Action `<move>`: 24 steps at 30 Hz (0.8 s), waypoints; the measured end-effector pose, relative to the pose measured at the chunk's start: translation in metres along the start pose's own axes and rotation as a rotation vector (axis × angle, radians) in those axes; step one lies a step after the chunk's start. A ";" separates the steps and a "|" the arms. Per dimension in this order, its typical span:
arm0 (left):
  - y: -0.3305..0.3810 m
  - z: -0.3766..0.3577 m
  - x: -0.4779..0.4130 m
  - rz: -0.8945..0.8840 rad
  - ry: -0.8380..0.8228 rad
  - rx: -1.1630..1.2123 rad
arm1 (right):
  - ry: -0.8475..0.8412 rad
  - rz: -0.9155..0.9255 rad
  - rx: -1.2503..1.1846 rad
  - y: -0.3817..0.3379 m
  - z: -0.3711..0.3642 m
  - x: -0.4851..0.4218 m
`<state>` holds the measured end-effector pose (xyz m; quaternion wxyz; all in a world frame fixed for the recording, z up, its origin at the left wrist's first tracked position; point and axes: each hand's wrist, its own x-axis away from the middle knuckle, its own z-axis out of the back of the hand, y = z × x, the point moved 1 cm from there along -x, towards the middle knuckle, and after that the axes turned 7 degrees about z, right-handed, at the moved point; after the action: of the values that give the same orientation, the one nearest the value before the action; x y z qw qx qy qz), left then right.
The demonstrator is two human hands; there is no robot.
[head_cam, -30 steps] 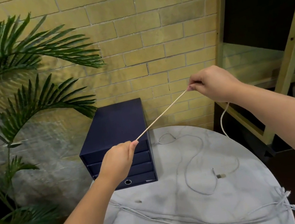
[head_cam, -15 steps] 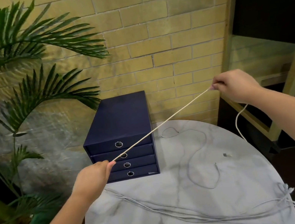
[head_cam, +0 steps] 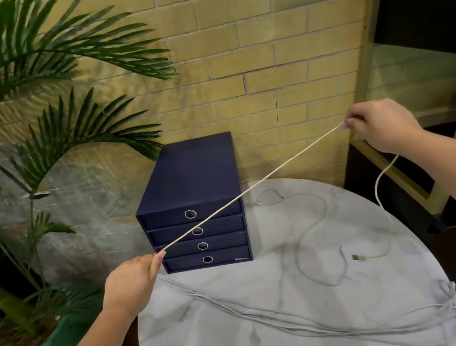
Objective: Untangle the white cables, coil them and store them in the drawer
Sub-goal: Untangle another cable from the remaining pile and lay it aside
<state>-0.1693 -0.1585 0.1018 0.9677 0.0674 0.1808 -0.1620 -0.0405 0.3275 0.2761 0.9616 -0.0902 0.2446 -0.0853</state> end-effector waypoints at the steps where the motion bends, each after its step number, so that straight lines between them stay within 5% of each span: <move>1: -0.003 -0.001 0.000 0.046 -0.018 0.020 | -0.002 -0.003 -0.008 0.000 0.000 0.000; 16: -0.017 0.007 0.002 -0.188 0.181 0.103 | -0.024 -0.043 -0.025 0.000 0.007 0.004; 20: -0.014 0.008 0.004 -0.186 0.116 0.061 | -0.022 -0.042 -0.032 -0.003 0.008 0.005; 24: -0.008 0.003 0.003 -0.058 -0.115 0.155 | 0.001 -0.048 -0.065 -0.009 0.011 0.006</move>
<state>-0.1682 -0.1674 0.1028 0.9633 0.1275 0.1136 -0.2071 -0.0314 0.3194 0.2845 0.9558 -0.1273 0.2454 -0.1003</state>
